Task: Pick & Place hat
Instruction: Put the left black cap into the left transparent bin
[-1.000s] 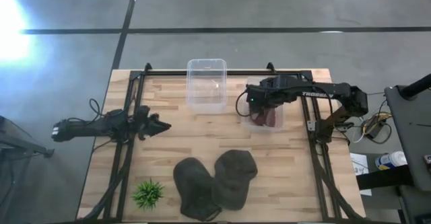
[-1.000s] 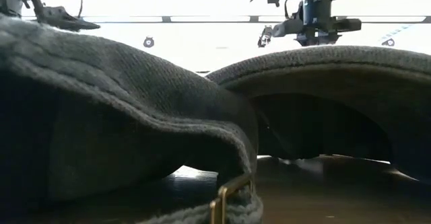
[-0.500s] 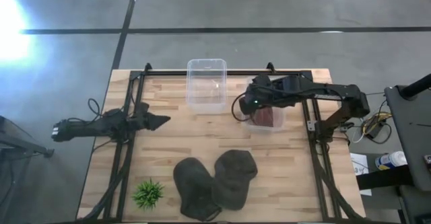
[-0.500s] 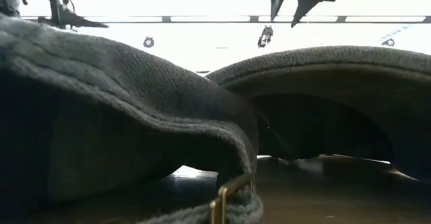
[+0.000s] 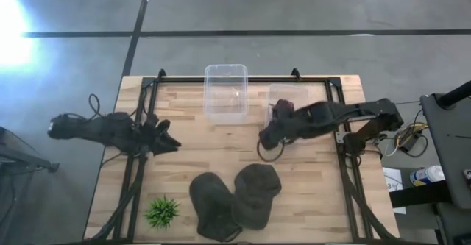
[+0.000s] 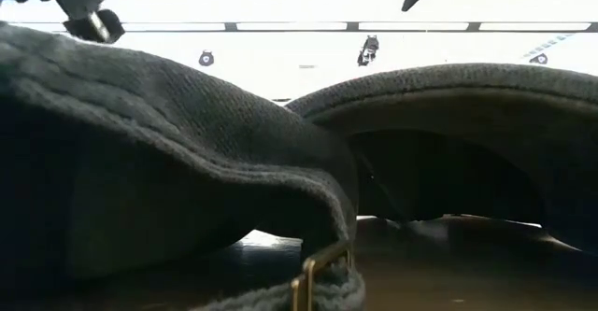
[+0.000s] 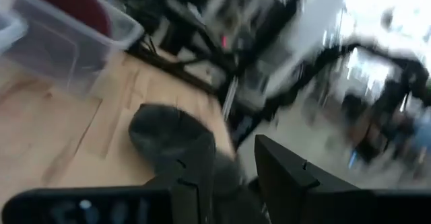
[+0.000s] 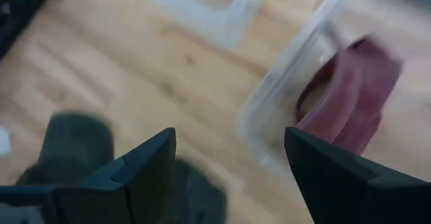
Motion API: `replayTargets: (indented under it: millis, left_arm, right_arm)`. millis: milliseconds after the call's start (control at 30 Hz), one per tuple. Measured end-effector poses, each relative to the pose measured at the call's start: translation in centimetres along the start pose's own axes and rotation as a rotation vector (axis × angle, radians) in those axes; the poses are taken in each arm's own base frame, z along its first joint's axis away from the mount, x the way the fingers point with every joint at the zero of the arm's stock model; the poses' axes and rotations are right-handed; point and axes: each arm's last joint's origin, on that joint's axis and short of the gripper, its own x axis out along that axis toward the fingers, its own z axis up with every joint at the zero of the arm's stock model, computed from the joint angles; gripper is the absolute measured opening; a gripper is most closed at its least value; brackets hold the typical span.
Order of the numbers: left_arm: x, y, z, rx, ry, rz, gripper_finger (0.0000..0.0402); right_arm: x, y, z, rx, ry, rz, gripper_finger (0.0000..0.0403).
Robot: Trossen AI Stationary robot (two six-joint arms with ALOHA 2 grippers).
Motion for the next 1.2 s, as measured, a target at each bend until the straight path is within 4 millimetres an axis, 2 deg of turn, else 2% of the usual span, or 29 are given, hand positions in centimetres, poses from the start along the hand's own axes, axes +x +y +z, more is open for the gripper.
replayTargets:
  millis: [100,200,400,567,633,833,933,1033,1200]
  left_arm:
    - [1.3,-1.1,0.3,0.089,0.160,0.024,0.0103]
    - [2.9,-1.2,-0.7,0.109,0.322,0.053,0.0103]
    - [5.2,1.5,-5.0,-0.095,0.595,0.177,0.0103]
    - [6.9,2.8,-7.2,-0.272,0.562,0.123,0.0103]
    - [7.5,2.9,-7.4,-0.319,0.523,0.102,0.0104]
    - [8.3,4.0,-8.5,-0.275,0.518,0.204,0.0104]
    - [8.9,4.5,-8.6,-0.249,0.489,0.272,0.0104]
    - [9.5,5.1,-8.9,-0.256,0.497,0.307,0.0104]
    - [10.8,5.1,-9.5,-0.264,0.541,0.178,0.0104]
  right_arm:
    - [0.8,1.3,-1.6,0.023,0.106,0.015,0.0269]
    - [1.9,3.1,-3.5,0.005,0.219,0.055,0.0264]
    - [4.6,7.2,-7.1,0.042,0.315,0.159,0.0259]
    - [7.6,10.6,-10.5,0.047,0.331,0.245,0.0258]
    - [8.7,11.7,-11.9,0.051,0.341,0.276,0.0258]
    - [12.1,14.8,-15.2,0.102,0.362,0.403,0.0258]
    - [14.5,16.3,-16.5,0.126,0.382,0.496,0.0258]
    - [17.0,17.0,-17.7,0.142,0.384,0.517,0.0254]
    - [19.9,16.7,-18.9,0.158,0.363,0.440,0.0249]
